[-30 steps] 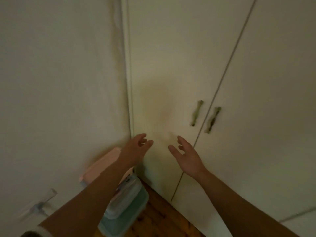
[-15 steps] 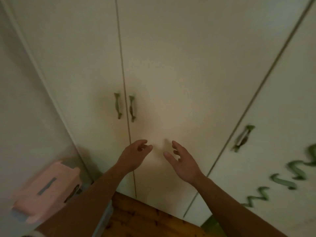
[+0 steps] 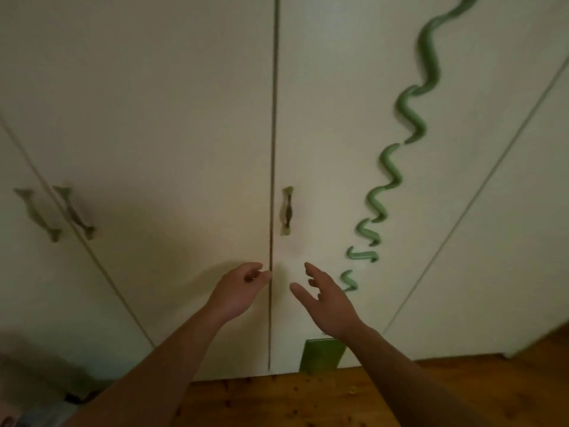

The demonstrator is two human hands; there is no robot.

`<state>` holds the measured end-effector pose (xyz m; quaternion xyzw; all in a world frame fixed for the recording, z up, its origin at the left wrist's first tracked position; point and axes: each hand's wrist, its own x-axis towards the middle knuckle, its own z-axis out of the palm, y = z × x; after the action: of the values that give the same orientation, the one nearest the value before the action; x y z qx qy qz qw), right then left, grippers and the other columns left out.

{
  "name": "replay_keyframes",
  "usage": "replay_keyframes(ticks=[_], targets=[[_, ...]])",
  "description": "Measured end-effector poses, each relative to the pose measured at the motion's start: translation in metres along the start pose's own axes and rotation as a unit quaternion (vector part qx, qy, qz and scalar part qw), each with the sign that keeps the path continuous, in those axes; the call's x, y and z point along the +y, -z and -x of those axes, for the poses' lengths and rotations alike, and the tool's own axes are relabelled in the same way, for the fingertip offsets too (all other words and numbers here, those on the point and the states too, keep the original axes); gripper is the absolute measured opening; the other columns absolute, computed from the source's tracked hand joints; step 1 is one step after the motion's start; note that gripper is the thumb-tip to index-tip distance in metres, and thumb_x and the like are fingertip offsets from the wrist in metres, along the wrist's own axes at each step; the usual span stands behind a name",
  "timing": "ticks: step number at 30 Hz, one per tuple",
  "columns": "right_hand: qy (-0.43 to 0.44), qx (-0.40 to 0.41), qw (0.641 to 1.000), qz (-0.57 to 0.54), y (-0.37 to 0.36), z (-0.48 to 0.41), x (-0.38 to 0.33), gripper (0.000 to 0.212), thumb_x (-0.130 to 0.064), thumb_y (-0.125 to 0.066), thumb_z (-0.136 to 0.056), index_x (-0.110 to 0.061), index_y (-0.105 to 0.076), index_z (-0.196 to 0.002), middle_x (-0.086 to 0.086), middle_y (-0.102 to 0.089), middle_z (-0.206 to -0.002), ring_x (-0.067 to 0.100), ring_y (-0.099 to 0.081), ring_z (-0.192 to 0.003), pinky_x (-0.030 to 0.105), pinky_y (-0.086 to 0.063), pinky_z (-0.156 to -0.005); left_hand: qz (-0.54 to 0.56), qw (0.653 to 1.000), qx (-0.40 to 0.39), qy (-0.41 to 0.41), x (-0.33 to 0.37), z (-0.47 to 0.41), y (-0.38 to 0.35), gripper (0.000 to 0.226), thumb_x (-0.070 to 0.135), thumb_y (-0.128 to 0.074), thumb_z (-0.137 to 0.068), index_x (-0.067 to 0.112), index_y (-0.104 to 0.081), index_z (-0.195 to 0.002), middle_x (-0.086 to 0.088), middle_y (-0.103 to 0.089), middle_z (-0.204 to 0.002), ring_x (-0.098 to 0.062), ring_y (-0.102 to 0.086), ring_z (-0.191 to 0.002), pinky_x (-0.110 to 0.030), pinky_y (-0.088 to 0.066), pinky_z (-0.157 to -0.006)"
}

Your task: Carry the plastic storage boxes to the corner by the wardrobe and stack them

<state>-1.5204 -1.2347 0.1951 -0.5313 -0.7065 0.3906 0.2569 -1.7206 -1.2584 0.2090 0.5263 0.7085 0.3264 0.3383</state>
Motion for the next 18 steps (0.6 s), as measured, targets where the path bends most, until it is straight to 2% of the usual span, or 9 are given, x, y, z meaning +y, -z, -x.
replay_keyframes(ticks=[4, 7, 10, 12, 16, 18], targets=[[-0.033, 0.061, 0.998, 0.004, 0.026, 0.019, 0.012, 0.08, -0.069, -0.048, -0.083, -0.029, -0.028, -0.15, -0.009, -0.036, -0.151, 0.007, -0.043, -0.129, 0.028, -0.035, -0.105, -0.009, 0.998, -0.053, -0.042, 0.025, -0.008, -0.028, 0.05, 0.052, -0.058, -0.088, 0.027, -0.057, -0.131, 0.005, -0.061, -0.129, -0.008, -0.057, -0.112, -0.025, -0.041, -0.093], [-0.06, 0.107, 0.992, 0.01, 0.041, 0.036, 0.023, 0.077, -0.066, -0.049, -0.085, -0.029, -0.029, -0.149, -0.006, -0.037, -0.151, 0.009, -0.043, -0.129, 0.026, -0.035, -0.102, -0.024, 0.993, -0.095, -0.068, 0.042, -0.011, -0.048, 0.05, 0.053, -0.057, -0.088, 0.028, -0.056, -0.132, 0.006, -0.061, -0.129, -0.006, -0.055, -0.107, -0.027, -0.042, -0.094], [-0.09, 0.146, 0.985, 0.013, 0.053, 0.051, 0.032, 0.074, -0.064, -0.05, -0.086, -0.029, -0.03, -0.149, -0.005, -0.038, -0.151, 0.011, -0.044, -0.13, 0.031, -0.038, -0.105, -0.028, 0.987, -0.125, -0.092, 0.055, -0.012, -0.066, 0.049, 0.053, -0.058, -0.087, 0.028, -0.057, -0.13, 0.005, -0.062, -0.128, -0.005, -0.055, -0.104, -0.025, -0.04, -0.092], [-0.109, 0.163, 0.98, 0.013, 0.058, 0.063, 0.038, 0.075, -0.065, -0.049, -0.086, -0.029, -0.029, -0.149, -0.006, -0.038, -0.151, 0.01, -0.045, -0.128, 0.028, -0.039, -0.101, -0.03, 0.983, -0.146, -0.105, 0.061, -0.011, -0.079, 0.049, 0.052, -0.059, -0.088, 0.028, -0.057, -0.13, 0.003, -0.062, -0.128, -0.007, -0.057, -0.106, -0.025, -0.04, -0.091], [-0.146, 0.202, 0.968, -0.001, 0.064, 0.089, 0.056, 0.08, -0.071, -0.046, -0.082, -0.031, -0.028, -0.149, -0.007, -0.037, -0.151, 0.008, -0.044, -0.127, 0.029, -0.04, -0.099, -0.041, 0.971, -0.194, -0.135, 0.072, -0.005, -0.108, 0.047, 0.052, -0.058, -0.088, 0.028, -0.057, -0.129, 0.004, -0.063, -0.127, -0.005, -0.056, -0.1, -0.019, -0.041, -0.08], [-0.166, 0.222, 0.961, -0.003, 0.068, 0.102, 0.065, 0.081, -0.072, -0.046, -0.081, -0.032, -0.028, -0.149, -0.007, -0.037, -0.151, 0.007, -0.044, -0.127, 0.03, -0.04, -0.1, -0.044, 0.963, -0.22, -0.147, 0.078, 0.0, -0.122, 0.049, 0.052, -0.057, -0.088, 0.028, -0.057, -0.13, 0.004, -0.062, -0.127, -0.007, -0.058, -0.103, -0.016, -0.042, -0.076]])
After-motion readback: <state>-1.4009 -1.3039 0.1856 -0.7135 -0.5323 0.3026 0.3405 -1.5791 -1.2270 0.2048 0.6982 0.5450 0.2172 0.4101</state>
